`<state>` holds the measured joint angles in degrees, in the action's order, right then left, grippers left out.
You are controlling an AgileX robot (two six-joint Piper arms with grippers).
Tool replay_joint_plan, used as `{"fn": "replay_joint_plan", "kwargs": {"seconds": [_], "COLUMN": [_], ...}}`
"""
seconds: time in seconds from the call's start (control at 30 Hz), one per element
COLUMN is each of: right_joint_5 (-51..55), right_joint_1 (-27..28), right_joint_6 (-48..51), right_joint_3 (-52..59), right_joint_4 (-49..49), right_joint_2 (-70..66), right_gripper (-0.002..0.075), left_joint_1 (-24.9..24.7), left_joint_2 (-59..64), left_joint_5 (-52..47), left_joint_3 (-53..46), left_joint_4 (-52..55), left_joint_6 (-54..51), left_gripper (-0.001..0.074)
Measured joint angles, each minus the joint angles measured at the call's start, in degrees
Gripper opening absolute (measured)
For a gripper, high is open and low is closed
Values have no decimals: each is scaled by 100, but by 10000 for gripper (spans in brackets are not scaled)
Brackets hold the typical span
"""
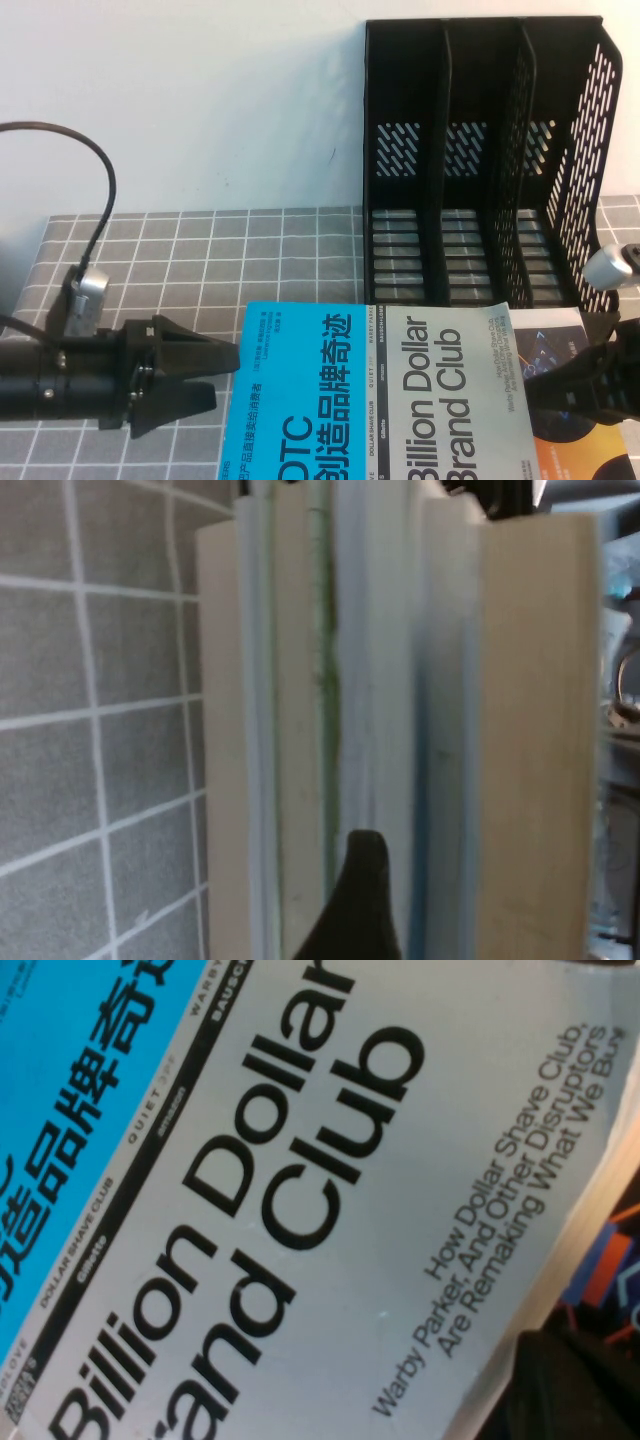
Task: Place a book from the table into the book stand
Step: Push book with right arm, then pick up the book with your left arm
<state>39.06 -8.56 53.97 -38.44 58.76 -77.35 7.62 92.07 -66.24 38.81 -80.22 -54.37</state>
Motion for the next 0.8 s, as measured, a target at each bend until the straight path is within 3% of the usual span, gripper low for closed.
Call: {"fn": "replay_joint_plan", "kwargs": {"seconds": [0.33,0.6,0.7,0.8], "right_joint_5": [-9,-9,-9,1], "right_joint_1": [0,0,0,0], "right_joint_6": [109,121,131,131], "right_joint_3": [0,0,0,-14], "right_joint_4": [0,0,29,63], "right_joint_2": [0,-36,-137,-178], "right_gripper": [-3,-3,-3,-3], "left_joint_1": [-689,-919,-918,-918], "left_joint_2": [533,533,533,533], "left_joint_5": [19,19,19,19], "left_joint_3": [5,5,5,5], "left_joint_4": [-414,-562,-562,-562], "left_joint_6": [-201,-333,-365,-429], "left_gripper": [592,587,522,368]}}
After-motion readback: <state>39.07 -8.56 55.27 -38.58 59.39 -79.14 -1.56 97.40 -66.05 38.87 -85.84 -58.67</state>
